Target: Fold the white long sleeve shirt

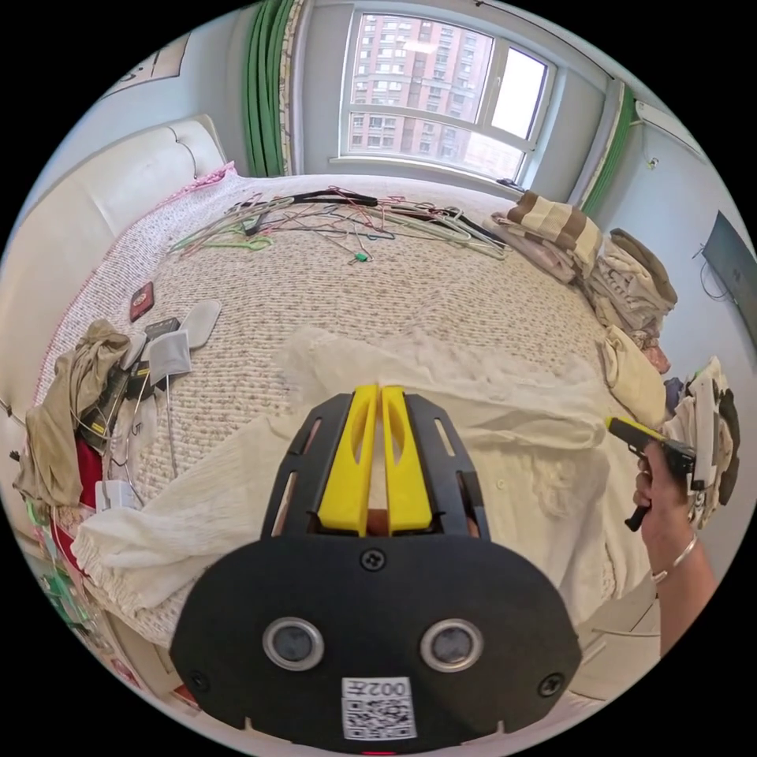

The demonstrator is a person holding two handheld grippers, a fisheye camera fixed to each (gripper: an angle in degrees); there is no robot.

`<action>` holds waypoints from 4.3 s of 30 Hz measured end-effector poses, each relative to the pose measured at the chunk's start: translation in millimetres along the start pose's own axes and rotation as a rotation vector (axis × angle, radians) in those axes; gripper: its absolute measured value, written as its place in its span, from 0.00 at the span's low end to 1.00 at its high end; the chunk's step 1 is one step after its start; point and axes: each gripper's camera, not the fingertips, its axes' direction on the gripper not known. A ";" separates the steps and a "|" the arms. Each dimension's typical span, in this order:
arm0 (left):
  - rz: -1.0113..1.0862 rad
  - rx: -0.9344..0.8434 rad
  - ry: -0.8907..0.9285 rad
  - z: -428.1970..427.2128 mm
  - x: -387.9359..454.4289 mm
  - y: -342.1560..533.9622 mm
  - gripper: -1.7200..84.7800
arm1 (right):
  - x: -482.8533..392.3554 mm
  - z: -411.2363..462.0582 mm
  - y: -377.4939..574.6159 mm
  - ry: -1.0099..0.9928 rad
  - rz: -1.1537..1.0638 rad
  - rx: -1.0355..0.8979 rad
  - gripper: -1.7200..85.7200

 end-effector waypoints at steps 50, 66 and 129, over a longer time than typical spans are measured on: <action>-0.075 0.126 -0.059 -92.2 12.7 -121.7 0.01 | 44.1 -41.4 -69.2 -0.492 -0.110 0.276 0.01; -0.085 -0.079 -0.129 115.7 -31.1 -355.0 0.01 | -69.6 155.1 -321.9 -0.252 -0.231 0.119 0.01; -0.276 -0.352 0.054 -87.4 -201.8 -18.3 0.12 | 150.3 172.0 -130.3 0.218 -0.180 -0.113 0.01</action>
